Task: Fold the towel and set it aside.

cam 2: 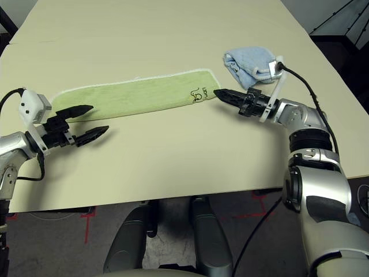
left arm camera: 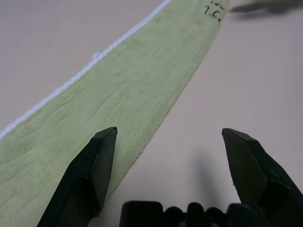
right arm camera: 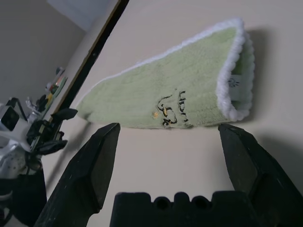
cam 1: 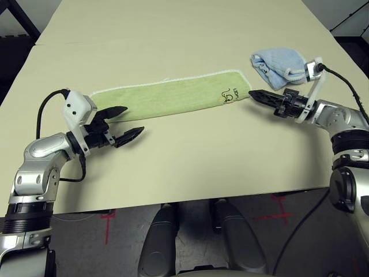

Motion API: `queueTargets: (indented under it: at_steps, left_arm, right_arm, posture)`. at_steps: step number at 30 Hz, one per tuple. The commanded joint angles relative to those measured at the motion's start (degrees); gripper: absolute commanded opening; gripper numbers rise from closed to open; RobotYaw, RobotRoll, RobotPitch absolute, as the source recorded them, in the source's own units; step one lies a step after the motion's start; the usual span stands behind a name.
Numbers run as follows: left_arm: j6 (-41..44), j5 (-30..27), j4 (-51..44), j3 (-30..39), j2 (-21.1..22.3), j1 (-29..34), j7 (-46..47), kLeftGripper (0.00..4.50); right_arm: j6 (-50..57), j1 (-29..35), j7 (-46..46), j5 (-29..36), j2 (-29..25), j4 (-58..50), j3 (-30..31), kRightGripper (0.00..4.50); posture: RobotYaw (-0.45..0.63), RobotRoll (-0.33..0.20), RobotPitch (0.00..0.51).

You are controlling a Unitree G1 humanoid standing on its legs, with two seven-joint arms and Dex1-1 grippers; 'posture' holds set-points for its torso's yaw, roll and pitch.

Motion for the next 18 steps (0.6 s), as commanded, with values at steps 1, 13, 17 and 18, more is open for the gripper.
queueTargets:
  at_steps: [1,13,17,18]
  left_arm:
    - [0.7,-1.2,-2.0,-0.3,0.4,0.3,-1.3,4.48]
    - [4.3,-2.5,-7.0,-0.1,0.6,1.4,-0.1,4.48]
    - [5.4,-2.9,-7.9,0.0,0.9,0.9,0.2,4.48]
    - [5.5,-2.9,-8.0,0.0,1.0,0.9,0.2,4.48]
  right_arm:
    - [4.5,1.8,-5.1,3.1,0.9,-2.9,-2.8,4.5]
    - [14.0,3.5,-23.5,11.2,7.5,-9.0,-10.7,4.5]
    - [13.5,3.0,-30.0,12.0,9.4,-8.4,-12.8,4.5]
    - [13.4,2.9,-31.0,12.2,9.8,-8.3,-12.9,4.5]
  posture:
    - [-0.01,0.0,0.215]
    - [0.01,0.0,0.228]
    - [0.01,0.0,0.227]
    - [0.01,0.0,0.226]
